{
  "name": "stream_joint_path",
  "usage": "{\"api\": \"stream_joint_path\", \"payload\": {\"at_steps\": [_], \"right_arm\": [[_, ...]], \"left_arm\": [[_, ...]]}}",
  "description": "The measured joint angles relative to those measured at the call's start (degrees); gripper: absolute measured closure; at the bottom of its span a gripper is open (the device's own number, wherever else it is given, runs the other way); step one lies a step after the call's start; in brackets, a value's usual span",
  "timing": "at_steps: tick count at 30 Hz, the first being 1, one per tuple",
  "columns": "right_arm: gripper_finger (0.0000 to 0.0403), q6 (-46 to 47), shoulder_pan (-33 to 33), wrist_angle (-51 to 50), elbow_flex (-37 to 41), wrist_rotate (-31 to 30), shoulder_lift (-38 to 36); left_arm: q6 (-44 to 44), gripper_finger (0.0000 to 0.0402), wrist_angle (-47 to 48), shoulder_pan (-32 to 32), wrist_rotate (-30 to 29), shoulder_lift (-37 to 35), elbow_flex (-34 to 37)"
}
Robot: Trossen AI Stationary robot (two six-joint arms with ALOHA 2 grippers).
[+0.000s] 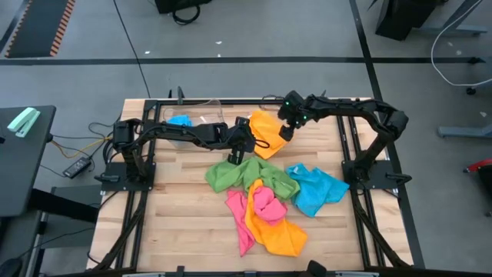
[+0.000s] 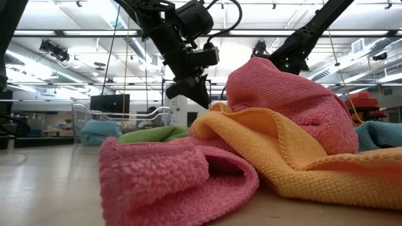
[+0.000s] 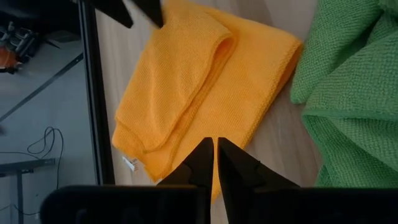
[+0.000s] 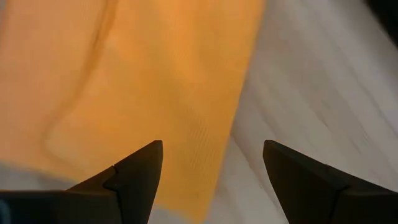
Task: Fold microfiber towels
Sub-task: Fold the top orange microfiber towel
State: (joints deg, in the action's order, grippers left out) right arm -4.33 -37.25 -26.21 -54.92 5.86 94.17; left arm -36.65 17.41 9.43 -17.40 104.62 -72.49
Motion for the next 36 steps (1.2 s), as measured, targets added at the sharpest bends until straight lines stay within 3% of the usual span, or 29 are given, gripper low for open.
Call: {"api": "stream_joint_path", "payload": {"at_steps": [3,10,17,25,36], "right_arm": [[0.0117,-5.4,2.8,-0.4,0.8,-1.0,0.0],[0.0118,-15.1,10.2,1.8,0.8,-15.1,0.0],[0.0144,-20.3,14.1,0.4,0.8,-21.5,-0.6],[0.0178,-25.7,17.0,1.0,3.5,-22.7,-0.7],[0.0201,-26.9,17.2,11.2,8.5,-27.0,-0.7]], "left_arm": [[0.0,0.0373,0.0,0.0,0.0,0.0,0.0],[0.0,0.038,0.0,0.0,0.0,0.0,0.0],[0.4,0.037,1.3,0.0,0.0,0.0,0.0],[0.7,0.038,2.3,0.0,0.0,0.0,0.0],[1.6,0.037,2.2,0.0,0.0,0.0,0.0]]}}
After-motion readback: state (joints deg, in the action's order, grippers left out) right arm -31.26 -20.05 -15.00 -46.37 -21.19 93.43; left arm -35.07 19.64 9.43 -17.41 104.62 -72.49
